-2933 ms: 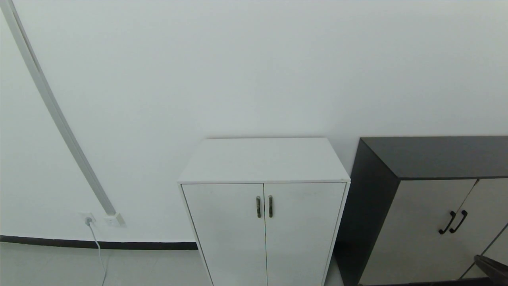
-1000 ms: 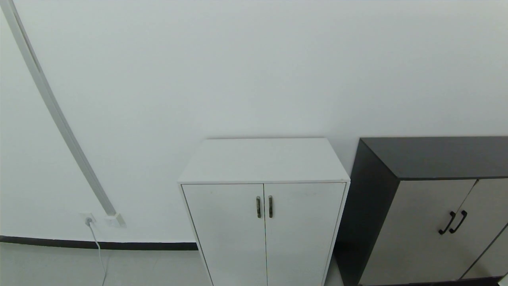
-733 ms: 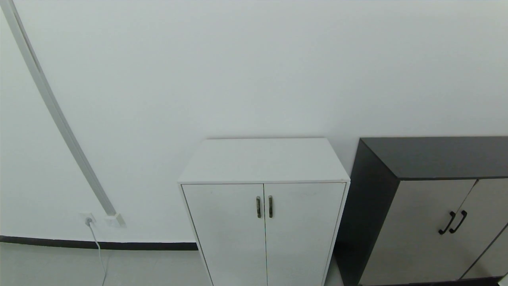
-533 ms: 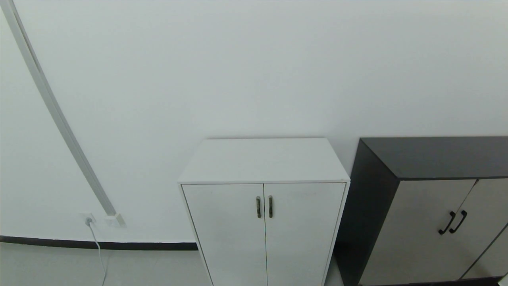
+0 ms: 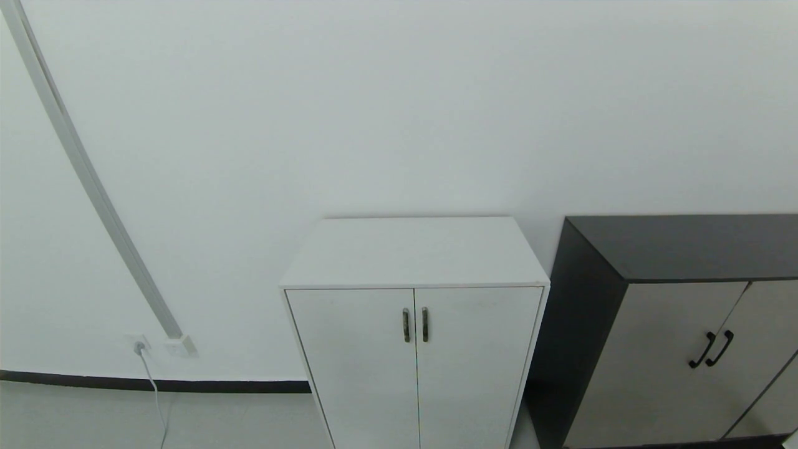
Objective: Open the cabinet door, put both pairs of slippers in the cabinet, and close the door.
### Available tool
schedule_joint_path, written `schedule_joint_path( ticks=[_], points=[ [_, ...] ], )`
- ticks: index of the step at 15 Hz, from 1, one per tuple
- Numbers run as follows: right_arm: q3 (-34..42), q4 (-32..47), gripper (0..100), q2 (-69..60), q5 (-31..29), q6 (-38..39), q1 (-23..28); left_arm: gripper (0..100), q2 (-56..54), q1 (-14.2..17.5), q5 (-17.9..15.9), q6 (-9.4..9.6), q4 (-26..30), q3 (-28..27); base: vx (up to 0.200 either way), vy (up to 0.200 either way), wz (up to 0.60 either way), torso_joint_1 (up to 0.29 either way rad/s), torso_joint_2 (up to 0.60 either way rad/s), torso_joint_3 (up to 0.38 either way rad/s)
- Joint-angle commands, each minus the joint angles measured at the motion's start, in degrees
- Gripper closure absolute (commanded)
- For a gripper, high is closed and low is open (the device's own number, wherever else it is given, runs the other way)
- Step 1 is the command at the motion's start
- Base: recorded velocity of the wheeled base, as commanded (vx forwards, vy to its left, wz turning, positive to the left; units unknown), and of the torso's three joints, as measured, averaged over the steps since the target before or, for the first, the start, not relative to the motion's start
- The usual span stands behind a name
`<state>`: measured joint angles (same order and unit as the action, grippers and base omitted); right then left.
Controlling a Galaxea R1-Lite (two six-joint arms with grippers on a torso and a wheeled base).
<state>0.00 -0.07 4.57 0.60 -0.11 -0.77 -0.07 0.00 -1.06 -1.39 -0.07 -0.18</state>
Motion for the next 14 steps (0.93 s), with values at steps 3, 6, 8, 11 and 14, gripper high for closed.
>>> schedule_joint_path(
  ticks=[3, 6, 8, 11, 14],
  points=[
    [0.0, 0.0, 100, -3.6, 0.0, 0.1, 0.3, 100, 0.1, 0.0, 0.0, -0.02, 0.0, 0.0, 0.000, 0.000, 0.00, 0.000, 0.00, 0.000],
    [0.0, -0.2, 100, -4.5, -1.1, 1.2, 0.8, 100, 0.1, 0.0, 0.0, -0.02, 0.0, 0.0, 0.000, 0.000, 0.00, 0.000, 0.00, 0.000],
    [0.0, -0.4, 100, -4.6, -3.6, 4.7, 0.8, 100, 0.1, 0.0, 0.0, -0.02, -0.1, 0.0, 0.000, 0.000, 0.00, 0.000, 0.00, 0.000],
    [0.0, -0.6, 100, -4.6, -5.9, 5.5, 0.8, 100, 0.1, 0.0, 0.0, -0.02, 0.0, 0.0, 0.000, 0.000, 0.00, 0.000, 0.00, 0.000],
    [0.0, -0.6, 100, -4.6, -5.9, 5.5, 0.9, 100, 0.1, 0.0, 0.0, -0.02, -0.1, 0.1, 0.000, 0.000, 0.00, 0.000, 0.00, 0.000]
  ],
)
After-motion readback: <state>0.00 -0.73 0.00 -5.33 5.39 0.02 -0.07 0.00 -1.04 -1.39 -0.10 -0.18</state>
